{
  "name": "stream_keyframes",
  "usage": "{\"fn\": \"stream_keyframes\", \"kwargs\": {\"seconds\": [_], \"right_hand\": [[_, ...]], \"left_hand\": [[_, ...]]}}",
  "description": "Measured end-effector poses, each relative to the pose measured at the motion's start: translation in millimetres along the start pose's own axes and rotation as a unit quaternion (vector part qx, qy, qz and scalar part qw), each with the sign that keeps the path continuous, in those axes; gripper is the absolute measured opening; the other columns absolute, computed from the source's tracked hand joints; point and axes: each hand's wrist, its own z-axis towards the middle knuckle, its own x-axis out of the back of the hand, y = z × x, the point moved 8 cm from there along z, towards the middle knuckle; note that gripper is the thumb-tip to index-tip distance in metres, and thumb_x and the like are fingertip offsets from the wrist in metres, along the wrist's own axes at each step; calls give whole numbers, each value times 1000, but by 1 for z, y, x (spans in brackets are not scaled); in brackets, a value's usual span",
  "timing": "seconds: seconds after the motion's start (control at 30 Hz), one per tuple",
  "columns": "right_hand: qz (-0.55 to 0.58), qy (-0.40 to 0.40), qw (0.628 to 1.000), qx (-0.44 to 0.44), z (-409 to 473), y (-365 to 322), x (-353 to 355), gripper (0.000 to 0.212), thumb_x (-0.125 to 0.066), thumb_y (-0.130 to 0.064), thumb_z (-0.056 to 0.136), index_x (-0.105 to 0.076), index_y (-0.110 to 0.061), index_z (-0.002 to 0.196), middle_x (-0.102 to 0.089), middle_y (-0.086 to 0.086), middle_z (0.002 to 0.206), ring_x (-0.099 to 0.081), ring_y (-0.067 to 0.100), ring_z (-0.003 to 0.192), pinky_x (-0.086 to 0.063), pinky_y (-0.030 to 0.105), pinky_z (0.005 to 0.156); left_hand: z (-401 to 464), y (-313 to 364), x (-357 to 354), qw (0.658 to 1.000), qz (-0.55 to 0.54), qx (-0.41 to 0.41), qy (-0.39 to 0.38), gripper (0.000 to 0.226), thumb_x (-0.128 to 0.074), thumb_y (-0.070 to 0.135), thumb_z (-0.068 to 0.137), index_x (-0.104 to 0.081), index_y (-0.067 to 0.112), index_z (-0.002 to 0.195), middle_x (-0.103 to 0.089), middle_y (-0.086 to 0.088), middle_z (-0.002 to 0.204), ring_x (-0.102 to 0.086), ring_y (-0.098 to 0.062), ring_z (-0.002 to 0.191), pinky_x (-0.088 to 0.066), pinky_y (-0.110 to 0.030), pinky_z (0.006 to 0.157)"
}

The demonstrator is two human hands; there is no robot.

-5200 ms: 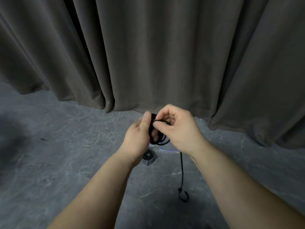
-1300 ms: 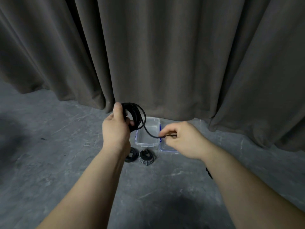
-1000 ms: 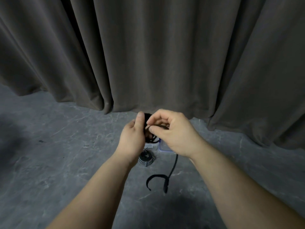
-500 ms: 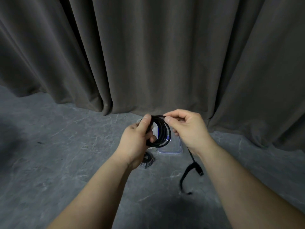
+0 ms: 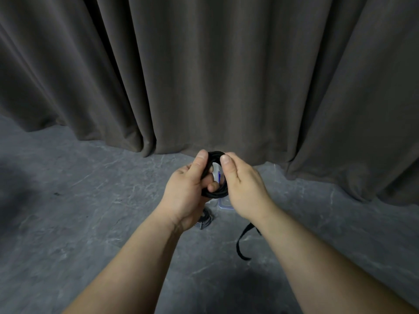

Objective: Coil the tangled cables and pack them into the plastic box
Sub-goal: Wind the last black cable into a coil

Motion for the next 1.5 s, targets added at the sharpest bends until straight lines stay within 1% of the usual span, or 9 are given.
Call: {"fn": "stream_keyframes", "kwargs": {"seconds": [0.1,0.27,0.43,0.67,0.8,0.97,1.03,1.23,1.5], "right_hand": [[10,3,1000,12,1,-2,3,26,-35,-40,101,-49,-36,80,-58,-10,69,-54,2,67,-41,19,61],[-1,8,999,44,4,-7,8,22,-40,-39,101,-58,-33,89,-62,-7,70,-56,8,68,-46,31,67],[64,-22,997,-35,10,15,9,13,-46,-28,95,-59,-31,92,-63,-13,72,-54,4,65,-46,30,71],[-71,-99,992,-39,1,24,4,27,-59,-3,82,-59,-30,83,-58,-12,73,-53,1,65,-41,14,66],[-54,-184,981,-36,-4,21,-11,32,-55,-1,84,-66,-28,96,-63,-9,85,-62,10,81,-47,22,74],[31,-132,989,-57,0,15,2,29,-53,1,88,-56,-28,87,-69,-14,67,-69,31,86,-53,49,72],[43,-115,991,-56,2,12,8,29,-50,5,88,-57,-21,80,-68,-9,63,-71,23,75,-53,56,71],[157,-168,968,-103,-4,10,-3,45,-36,15,88,-70,-13,82,-73,3,75,-72,16,74,-57,24,73],[147,-131,980,-39,-1,4,5,33,-59,5,90,-72,-24,82,-74,-6,78,-70,8,80,-55,27,85]], "left_hand": [[-2,0,-3,999,-25,20,-20,36,-45,35,95,-54,6,76,-33,4,45,-43,-9,44,-46,-18,52],[-5,-1,-7,996,-48,54,-45,28,-54,37,82,-56,11,73,-38,4,49,-47,-10,50,-45,-28,70],[7,11,25,991,-91,0,102,31,-50,31,97,-48,15,71,-35,6,43,-41,-8,42,-45,-27,65],[11,22,59,973,-85,-44,209,31,-51,31,99,-48,15,73,-39,6,46,-44,-8,43,-44,-23,58],[11,22,56,974,-66,-50,210,30,-50,30,100,-48,14,74,-39,5,47,-43,-8,43,-46,-19,54],[9,26,58,972,-3,-74,222,30,-51,30,99,-48,15,74,-41,5,46,-46,-9,46,-41,-26,59],[9,26,60,971,-1,-77,225,29,-51,31,99,-48,15,74,-41,5,47,-47,-9,47,-41,-25,57],[10,25,61,971,-5,-75,225,29,-51,31,99,-48,16,74,-42,5,49,-47,-9,48,-44,-17,49],[9,25,53,978,10,-76,196,29,-50,30,99,-46,16,74,-42,4,50,-47,-9,49,-41,-26,60]]}}
